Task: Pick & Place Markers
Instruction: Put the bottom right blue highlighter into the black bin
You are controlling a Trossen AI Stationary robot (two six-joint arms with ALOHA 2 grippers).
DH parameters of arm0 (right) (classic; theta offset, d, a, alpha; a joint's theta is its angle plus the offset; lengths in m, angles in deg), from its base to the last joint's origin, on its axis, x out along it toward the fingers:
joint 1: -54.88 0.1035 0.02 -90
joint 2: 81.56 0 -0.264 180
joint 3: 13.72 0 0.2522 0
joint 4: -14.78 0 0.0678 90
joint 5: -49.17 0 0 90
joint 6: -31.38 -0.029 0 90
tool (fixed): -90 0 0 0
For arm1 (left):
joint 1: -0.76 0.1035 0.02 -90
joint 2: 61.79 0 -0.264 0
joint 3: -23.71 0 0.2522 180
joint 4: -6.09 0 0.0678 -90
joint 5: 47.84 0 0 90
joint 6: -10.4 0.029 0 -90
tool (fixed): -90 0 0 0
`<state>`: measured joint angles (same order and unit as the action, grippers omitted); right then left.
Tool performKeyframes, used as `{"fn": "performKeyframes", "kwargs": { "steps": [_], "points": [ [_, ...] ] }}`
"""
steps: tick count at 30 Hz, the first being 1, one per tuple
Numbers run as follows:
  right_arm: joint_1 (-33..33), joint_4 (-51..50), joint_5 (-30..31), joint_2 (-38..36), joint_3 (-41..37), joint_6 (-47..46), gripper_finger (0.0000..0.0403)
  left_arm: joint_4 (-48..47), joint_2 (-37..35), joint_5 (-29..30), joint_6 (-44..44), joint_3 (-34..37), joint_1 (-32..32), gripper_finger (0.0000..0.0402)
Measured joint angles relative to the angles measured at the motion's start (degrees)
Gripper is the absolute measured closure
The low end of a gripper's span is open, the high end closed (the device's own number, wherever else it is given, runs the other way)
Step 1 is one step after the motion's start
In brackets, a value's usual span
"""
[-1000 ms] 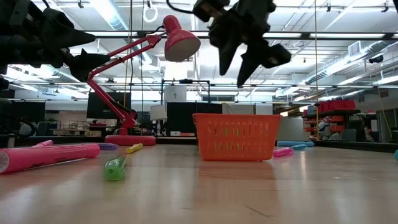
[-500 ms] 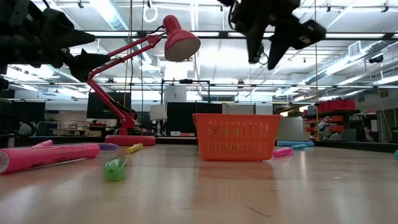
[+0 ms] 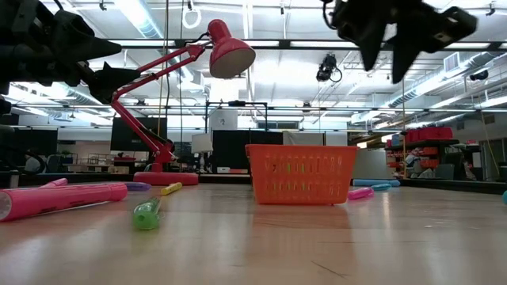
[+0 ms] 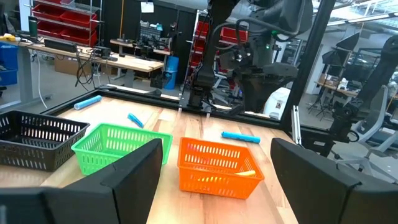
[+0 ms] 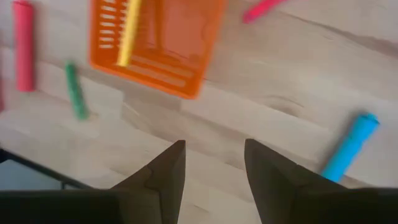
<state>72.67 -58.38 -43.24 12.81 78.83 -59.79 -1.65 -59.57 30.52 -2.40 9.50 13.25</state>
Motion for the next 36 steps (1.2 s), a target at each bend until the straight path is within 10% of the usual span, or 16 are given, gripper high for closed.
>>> {"fn": "performKeyframes", "kwargs": {
  "steps": [36],
  "points": [
    [13.76,-10.48,-0.20,-13.26,-10.68,-21.28,0.0236,0.00,0.02,0.01,0.02,-0.01,0.01,0.0094]
  ]
}}
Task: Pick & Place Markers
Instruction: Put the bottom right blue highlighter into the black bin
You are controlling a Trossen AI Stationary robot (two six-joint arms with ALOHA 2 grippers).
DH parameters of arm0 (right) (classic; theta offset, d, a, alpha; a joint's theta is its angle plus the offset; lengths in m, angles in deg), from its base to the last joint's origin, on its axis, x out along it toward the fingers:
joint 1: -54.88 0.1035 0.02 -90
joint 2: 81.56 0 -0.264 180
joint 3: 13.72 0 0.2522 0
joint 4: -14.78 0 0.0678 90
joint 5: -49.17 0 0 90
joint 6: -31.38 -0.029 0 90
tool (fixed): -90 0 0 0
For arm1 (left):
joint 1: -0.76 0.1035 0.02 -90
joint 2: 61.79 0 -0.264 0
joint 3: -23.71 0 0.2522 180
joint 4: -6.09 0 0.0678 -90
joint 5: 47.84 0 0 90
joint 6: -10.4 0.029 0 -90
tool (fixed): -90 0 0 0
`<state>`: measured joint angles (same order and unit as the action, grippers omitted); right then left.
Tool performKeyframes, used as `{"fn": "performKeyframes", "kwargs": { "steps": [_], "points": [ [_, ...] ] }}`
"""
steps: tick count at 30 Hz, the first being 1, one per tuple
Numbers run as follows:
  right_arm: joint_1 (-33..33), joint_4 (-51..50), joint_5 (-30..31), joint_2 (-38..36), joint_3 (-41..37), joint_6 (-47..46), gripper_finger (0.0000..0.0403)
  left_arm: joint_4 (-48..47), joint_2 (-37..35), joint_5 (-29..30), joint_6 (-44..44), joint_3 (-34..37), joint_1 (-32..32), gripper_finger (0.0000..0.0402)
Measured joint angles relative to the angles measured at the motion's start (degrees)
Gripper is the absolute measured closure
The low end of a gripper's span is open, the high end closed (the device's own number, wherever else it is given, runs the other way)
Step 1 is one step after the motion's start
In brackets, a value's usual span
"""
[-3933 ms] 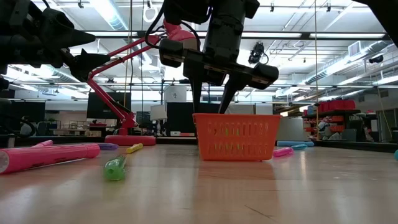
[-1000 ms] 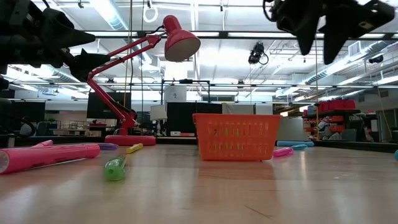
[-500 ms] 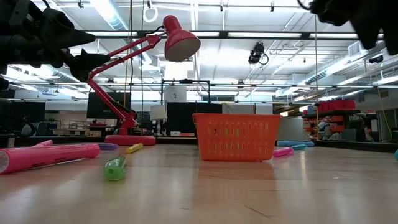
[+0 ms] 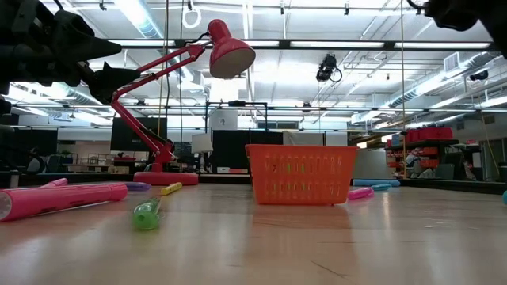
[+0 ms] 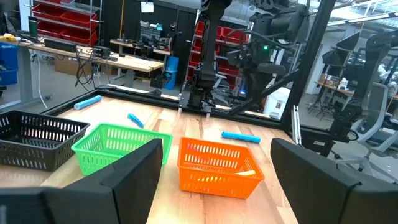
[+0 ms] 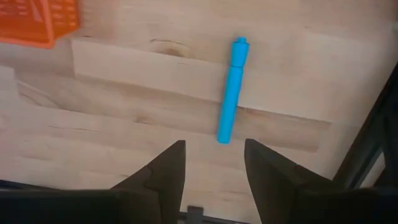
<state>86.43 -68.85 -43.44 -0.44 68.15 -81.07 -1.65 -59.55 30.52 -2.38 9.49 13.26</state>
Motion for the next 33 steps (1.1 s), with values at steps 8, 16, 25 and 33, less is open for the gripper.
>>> {"fn": "performKeyframes", "kwargs": {
  "steps": [8,16,25,33],
  "points": [
    [0.24,0.77,-1.24,-2.25,-3.07,-0.93,0.0236,0.00,-0.02,-0.01,0.00,0.01,0.01,0.0094],
    [0.24,0.88,-1.31,-2.31,-3.09,-0.93,0.0236,0.00,-0.02,-0.01,0.00,-0.01,-0.01,0.0094],
    [0.22,6.54,-1.31,-2.27,-6.67,-0.98,0.0236,0.00,-0.01,-0.01,-0.01,-0.01,0.00,0.0094],
    [0.22,11.10,-1.32,-0.28,-10.78,-1.11,0.0236,0.00,-0.02,0.00,0.00,-0.01,-0.01,0.0094]
  ]
}}
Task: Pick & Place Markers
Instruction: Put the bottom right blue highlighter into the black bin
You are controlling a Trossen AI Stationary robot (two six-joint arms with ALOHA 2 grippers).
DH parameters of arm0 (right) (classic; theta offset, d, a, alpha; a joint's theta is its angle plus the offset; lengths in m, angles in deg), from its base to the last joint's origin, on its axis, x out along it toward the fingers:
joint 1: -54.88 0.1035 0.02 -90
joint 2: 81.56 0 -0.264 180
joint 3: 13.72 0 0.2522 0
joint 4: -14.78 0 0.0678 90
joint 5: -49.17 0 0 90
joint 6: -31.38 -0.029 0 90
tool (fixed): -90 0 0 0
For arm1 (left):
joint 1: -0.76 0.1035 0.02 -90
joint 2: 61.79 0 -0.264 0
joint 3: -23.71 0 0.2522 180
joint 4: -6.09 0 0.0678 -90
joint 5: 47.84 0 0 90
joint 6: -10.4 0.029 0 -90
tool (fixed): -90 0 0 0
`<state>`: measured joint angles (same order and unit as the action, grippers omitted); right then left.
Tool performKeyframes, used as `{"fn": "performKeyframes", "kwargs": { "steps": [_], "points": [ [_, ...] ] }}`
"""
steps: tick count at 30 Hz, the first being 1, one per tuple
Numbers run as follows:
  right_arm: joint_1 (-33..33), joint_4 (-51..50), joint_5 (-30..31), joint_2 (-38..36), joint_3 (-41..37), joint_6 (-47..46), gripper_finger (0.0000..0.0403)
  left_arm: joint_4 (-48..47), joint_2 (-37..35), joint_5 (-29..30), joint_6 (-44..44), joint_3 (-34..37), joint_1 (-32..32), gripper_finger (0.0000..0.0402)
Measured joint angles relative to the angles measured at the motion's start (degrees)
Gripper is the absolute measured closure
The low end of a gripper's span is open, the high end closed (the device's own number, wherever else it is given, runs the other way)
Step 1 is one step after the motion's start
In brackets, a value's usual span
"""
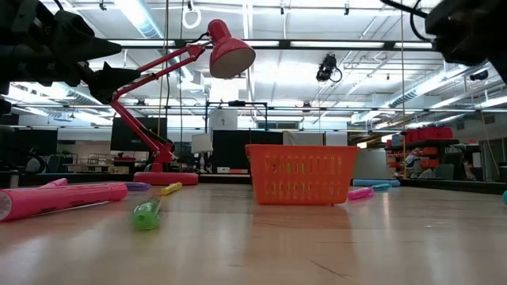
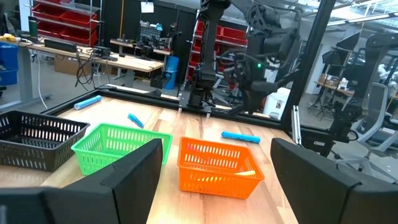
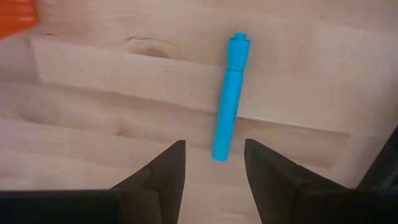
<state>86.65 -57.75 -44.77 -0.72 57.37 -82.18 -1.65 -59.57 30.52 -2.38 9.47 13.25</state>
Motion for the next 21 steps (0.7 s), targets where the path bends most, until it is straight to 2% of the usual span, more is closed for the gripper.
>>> {"fn": "performKeyframes", "kwargs": {
  "steps": [7,14,21],
  "points": [
    [0.00,1.80,-0.16,1.57,-1.78,0.02,0.0236,0.00,0.00,0.00,0.00,0.00,0.01,0.0094],
    [0.00,9.79,-0.64,1.73,-6.22,0.00,0.0236,0.00,0.00,0.01,0.00,0.02,0.02,0.0094],
    [0.76,12.71,-1.55,1.73,-10.05,-1.85,0.0236,0.00,0.01,0.00,-0.02,0.00,0.01,0.0094]
  ]
}}
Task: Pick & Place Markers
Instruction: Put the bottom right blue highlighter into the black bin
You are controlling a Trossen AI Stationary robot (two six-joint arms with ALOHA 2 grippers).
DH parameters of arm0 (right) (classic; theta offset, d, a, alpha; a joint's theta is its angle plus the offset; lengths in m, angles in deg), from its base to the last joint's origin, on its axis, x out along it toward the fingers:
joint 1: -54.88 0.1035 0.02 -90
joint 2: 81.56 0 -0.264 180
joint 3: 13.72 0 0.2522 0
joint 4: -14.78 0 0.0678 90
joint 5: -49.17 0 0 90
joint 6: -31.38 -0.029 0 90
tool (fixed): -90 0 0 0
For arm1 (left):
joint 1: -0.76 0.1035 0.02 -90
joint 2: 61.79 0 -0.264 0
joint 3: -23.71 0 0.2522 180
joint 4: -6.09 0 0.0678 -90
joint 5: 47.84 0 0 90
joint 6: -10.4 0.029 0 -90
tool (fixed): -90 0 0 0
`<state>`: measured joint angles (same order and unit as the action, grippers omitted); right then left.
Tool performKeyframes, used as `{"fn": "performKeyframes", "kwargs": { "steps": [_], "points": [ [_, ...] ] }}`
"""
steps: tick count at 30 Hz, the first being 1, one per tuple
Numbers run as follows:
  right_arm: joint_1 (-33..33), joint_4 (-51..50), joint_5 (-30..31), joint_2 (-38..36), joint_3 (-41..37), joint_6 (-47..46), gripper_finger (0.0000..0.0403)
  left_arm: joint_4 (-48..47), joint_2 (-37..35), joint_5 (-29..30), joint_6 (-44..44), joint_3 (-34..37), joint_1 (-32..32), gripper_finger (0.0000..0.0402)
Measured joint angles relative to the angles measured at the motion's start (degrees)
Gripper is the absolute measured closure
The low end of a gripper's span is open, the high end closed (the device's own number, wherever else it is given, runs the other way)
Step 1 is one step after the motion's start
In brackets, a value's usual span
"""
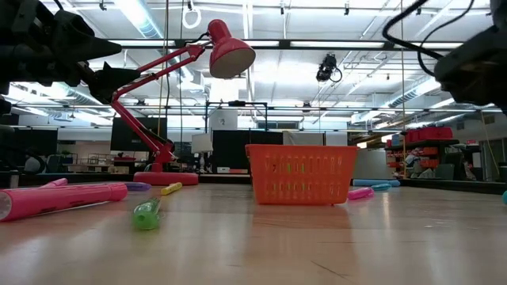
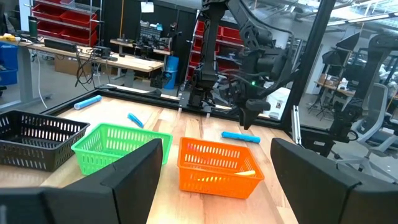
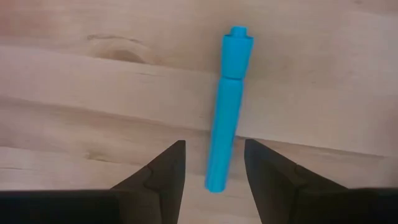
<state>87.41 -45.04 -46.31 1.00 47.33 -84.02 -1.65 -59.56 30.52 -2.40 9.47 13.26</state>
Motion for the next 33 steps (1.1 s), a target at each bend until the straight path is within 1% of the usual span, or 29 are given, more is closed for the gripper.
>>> {"fn": "performKeyframes", "kwargs": {
  "steps": [5,15,21,26,33],
  "points": [
    [0.64,1.97,-0.12,0.05,-2.03,-1.15,0.0236,0.00,0.01,-0.01,0.02,0.00,0.01,0.0094],
    [0.62,5.41,-0.77,6.76,-2.49,-0.76,0.0236,0.02,0.01,-0.01,0.00,0.00,0.01,0.0094],
    [0.62,7.60,-1.20,8.78,-2.44,-0.93,0.0237,0.02,-0.01,0.01,0.00,0.01,-0.01,0.0094],
    [0.66,7.77,-1.59,9.11,-2.36,-1.94,0.0253,0.02,0.00,0.01,0.02,0.00,0.01,0.0094],
    [0.68,8.02,-1.65,9.16,-2.36,-2.50,0.0294,0.02,-0.01,-0.01,0.00,0.00,0.01,0.0094]
  ]
}}
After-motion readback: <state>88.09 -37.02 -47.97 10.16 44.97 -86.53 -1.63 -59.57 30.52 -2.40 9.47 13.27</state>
